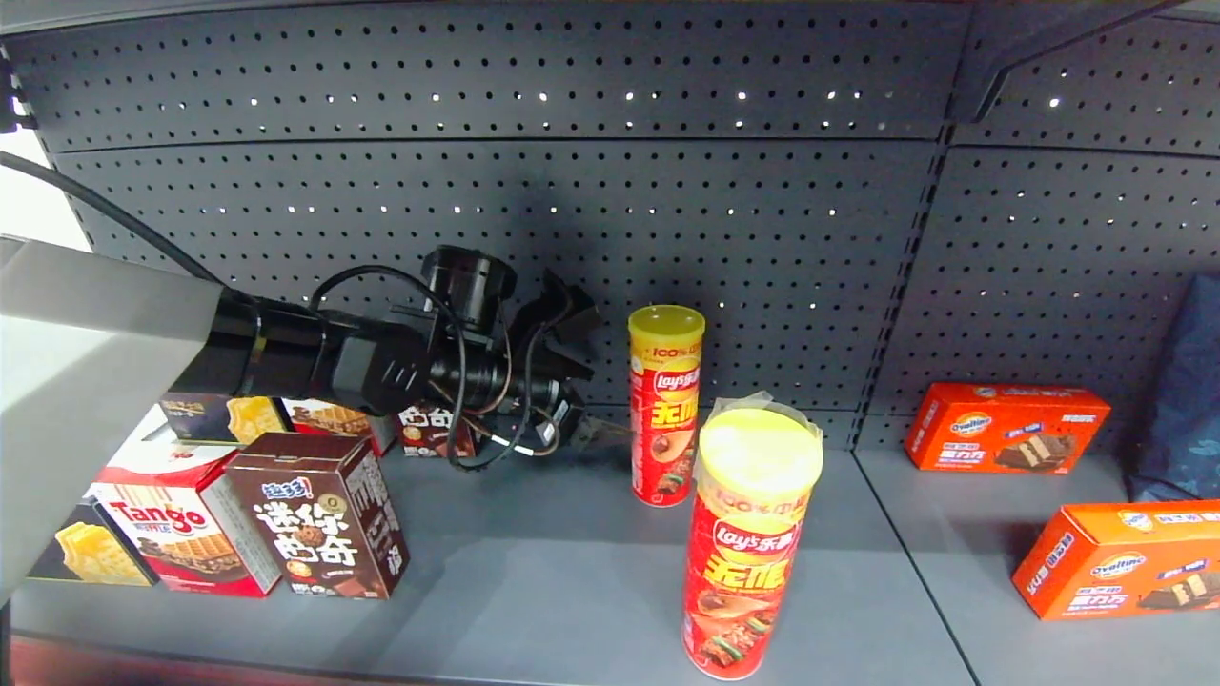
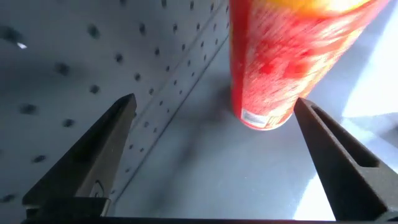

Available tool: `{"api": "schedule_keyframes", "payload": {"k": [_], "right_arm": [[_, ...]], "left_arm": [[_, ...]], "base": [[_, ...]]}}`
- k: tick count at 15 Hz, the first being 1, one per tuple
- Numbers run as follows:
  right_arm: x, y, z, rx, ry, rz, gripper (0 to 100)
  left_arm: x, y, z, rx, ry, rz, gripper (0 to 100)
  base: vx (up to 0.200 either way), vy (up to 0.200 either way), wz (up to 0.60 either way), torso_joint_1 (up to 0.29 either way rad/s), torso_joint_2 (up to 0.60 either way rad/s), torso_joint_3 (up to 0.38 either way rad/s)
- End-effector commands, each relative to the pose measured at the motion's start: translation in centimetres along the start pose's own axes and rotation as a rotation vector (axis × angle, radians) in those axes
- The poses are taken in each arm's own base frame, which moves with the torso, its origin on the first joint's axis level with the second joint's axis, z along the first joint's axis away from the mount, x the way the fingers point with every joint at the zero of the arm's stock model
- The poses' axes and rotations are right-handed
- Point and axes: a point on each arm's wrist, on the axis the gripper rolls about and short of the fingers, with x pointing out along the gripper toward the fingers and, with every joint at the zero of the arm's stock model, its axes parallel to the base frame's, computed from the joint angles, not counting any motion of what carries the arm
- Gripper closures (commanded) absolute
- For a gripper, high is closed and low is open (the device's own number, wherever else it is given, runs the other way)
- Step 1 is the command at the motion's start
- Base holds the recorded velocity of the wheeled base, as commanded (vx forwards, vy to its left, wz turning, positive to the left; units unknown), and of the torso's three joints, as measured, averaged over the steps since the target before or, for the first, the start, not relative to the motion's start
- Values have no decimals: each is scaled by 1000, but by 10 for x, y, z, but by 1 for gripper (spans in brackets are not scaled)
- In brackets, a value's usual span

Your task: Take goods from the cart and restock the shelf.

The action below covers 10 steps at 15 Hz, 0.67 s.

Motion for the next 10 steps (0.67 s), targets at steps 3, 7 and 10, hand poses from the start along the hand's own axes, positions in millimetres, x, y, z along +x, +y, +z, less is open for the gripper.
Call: {"api": "schedule_keyframes", "payload": {"k": [3, 7, 10], "right_arm": [[0, 0, 0, 0, 1, 1, 0], [0, 0, 0, 0, 1, 1, 0], [0, 0, 0, 0, 1, 1, 0]], "left_arm": [[-63, -19, 39, 69, -139, 69, 0], [-131, -50, 46, -17, -224, 133, 0], [-195, -93, 15, -114, -309, 394, 0]], "base": [[0, 0, 0, 0, 0, 0], [0, 0, 0, 0, 0, 0], [0, 0, 0, 0, 0, 0]]}}
